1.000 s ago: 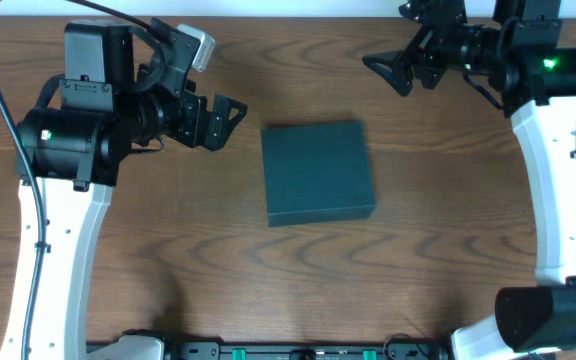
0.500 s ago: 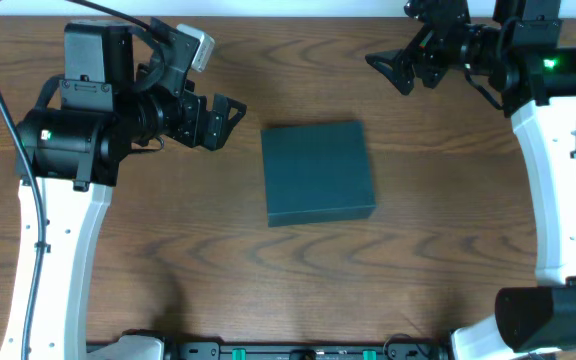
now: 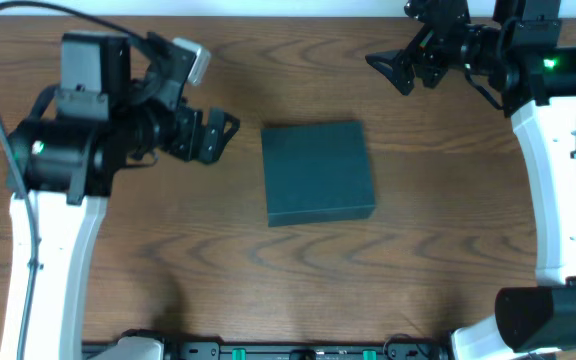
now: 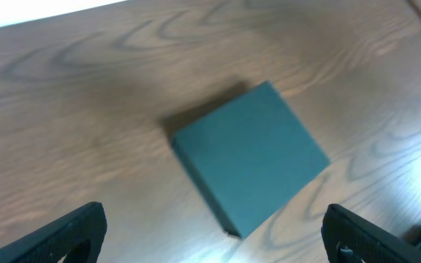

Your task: Pack container

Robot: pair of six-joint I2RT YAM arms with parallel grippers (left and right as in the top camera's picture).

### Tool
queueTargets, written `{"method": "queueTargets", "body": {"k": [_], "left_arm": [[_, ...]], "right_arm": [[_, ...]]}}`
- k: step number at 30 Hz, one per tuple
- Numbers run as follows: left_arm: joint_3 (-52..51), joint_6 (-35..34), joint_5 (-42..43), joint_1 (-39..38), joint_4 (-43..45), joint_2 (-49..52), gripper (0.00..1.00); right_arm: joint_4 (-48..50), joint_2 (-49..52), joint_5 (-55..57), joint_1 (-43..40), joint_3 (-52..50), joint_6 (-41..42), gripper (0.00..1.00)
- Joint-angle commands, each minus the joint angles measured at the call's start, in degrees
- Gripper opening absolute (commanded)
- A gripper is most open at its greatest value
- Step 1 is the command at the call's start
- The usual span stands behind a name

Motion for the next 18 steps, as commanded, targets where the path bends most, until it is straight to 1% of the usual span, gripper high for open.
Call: {"method": "queueTargets", "body": {"k": [1, 5, 7, 9, 14, 18], "left_arm": [[-0.6, 0.6, -7.4, 0.2, -2.1, -5.8, 0.95], [-6.1, 0.6, -13.0, 0.9, -0.1, -13.7, 0.95], [-10.9, 0.4, -14.1, 2.2, 2.9, -18.1, 0.95], [-18.2, 0.0, -14.0, 4.9, 7.3, -24.2, 0.95], [-33.2, -4.9, -14.1, 10.3, 14.4, -36.0, 0.95], [-46.0, -12.3, -17.7, 11.7, 17.1, -46.8, 0.95]], "right_arm": [[-0.2, -0.5, -0.2, 0.5, 0.4, 0.3, 0.99], [-0.2, -0.5, -0.2, 0.5, 0.4, 0.3, 0.99], [-0.2, -0.5, -0.2, 0.5, 0.4, 0.3, 0.99], [-0.2, -0.5, -0.2, 0.5, 0.4, 0.3, 0.99], [-0.2, -0.5, -0.2, 0.5, 0.4, 0.3, 0.99], [-0.2, -0.5, -0.2, 0.5, 0.4, 0.3, 0.99]]}}
